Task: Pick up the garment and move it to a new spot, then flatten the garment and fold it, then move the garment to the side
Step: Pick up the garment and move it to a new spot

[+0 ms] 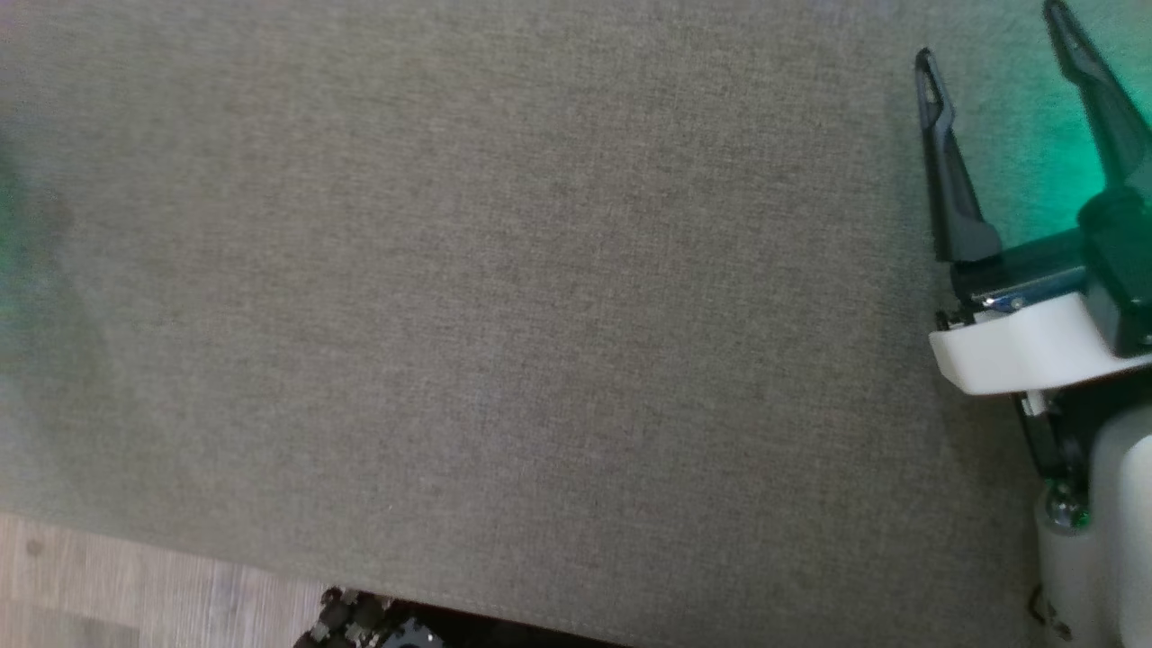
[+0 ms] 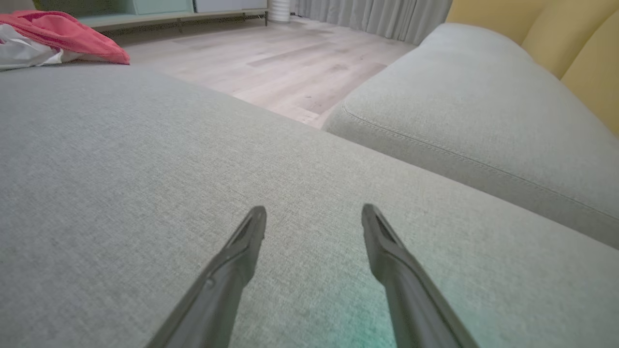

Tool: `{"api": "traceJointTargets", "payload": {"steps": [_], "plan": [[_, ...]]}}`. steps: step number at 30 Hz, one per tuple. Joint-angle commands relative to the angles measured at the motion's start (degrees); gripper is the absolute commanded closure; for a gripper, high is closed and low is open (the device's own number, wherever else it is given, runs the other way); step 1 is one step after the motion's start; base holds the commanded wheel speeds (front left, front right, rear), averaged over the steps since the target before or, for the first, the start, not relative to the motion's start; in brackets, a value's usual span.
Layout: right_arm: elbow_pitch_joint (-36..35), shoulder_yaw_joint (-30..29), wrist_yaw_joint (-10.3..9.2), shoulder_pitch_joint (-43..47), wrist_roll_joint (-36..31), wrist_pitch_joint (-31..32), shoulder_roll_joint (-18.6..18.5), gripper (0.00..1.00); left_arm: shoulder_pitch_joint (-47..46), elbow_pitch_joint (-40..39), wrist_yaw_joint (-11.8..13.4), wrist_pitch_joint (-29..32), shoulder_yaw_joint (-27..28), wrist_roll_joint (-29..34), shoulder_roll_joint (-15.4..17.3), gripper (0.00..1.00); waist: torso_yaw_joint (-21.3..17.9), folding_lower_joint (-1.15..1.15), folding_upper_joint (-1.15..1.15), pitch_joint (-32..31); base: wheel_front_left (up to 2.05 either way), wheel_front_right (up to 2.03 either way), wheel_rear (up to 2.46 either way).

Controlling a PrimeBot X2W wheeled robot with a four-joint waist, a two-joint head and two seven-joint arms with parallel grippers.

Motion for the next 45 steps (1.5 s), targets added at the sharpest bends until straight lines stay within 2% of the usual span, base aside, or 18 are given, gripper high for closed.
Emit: {"api": "traceJointTargets", "payload": {"steps": [1,5,10,11,13,14,15,16,24,30,39,45], "plan": [[-3.0,1.2,-0.04,0.7,-0.4,0.5,0.1,0.0,-1.6,0.8,0.0,-0.3,2.0,-0.5,4.0,0.0,-0.2,-0.02,0.0,2.3,0.0,0.0,0.0],[-4.1,1.5,-0.04,0.9,-0.6,1.0,-0.2,0.0,-2.7,5.9,0.8,-2.2,3.5,-1.7,3.1,0.0,-0.2,-0.02,0.0,2.9,0.0,0.0,0.0],[-4.5,1.7,-0.04,0.9,-0.5,1.1,-0.3,0.0,-4.0,10.0,-0.9,-3.0,3.6,-2.2,3.0,0.0,-0.3,-0.02,0.0,3.2,0.0,0.0,0.0],[-4.5,1.7,-0.04,0.9,-0.5,1.1,-0.4,0.0,-4.3,10.6,-1.5,-3.1,3.5,-2.4,2.9,0.09,-0.3,-0.02,0.0,3.2,0.0,0.0,0.0],[-4.4,1.7,-0.04,0.8,-0.4,1.0,-0.4,0.0,-4.9,11.5,-2.7,-3.8,3.5,-2.6,2.9,0.6,-0.4,-0.02,0.0,3.2,0.0,0.0,0.0],[-4.3,1.7,-0.04,0.7,-0.3,1.0,-0.5,0.0,-5.2,11.9,-3.3,-4.2,3.5,-2.7,2.9,0.75,-0.5,-0.02,0.0,3.2,0.0,0.0,0.0],[-4.3,1.7,-0.04,0.7,-0.3,0.9,-0.5,0.0,-5.5,12.4,-3.8,-4.7,3.4,-2.6,2.9,0.94,-0.6,-0.02,0.0,3.1,0.0,0.0,0.0],[-4.2,1.7,-0.04,0.7,-0.2,0.8,-0.6,0.0,-5.9,12.8,-4.3,-5.1,3.3,-2.5,3.0,1.0,-0.7,-0.02,0.0,3.1,0.0,0.0,0.0],[-2.7,1.3,-0.04,0.0,0.1,-0.5,-0.1,0.0,-9.7,15.7,-7.7,-11.3,1.3,0.1,4.9,1.0,-1.4,-0.02,0.0,1.9,0.0,0.0,0.0],[0.6,1.3,-0.04,-0.7,1.0,-3.3,1.6,0.0,-13.6,16.8,-10.0,-15.2,-1.1,3.0,7.6,1.0,-2.4,-0.02,0.0,-1.9,0.0,0.0,0.0],[6.9,0.6,-0.04,-0.4,3.0,-8.1,4.0,0.0,-19.3,15.0,-12.2,-15.4,-6.4,7.6,11.0,1.0,-4.1,-0.02,0.0,-9.8,0.0,0.0,0.0],[12.1,-1.0,-0.04,1.7,5.0,-12.1,5.1,0.0,-23.5,8.3,-12.9,-13.3,-12.3,10.9,12.2,1.0,-6.1,-0.02,0.0,-17.2,0.0,0.0,0.0]]}}
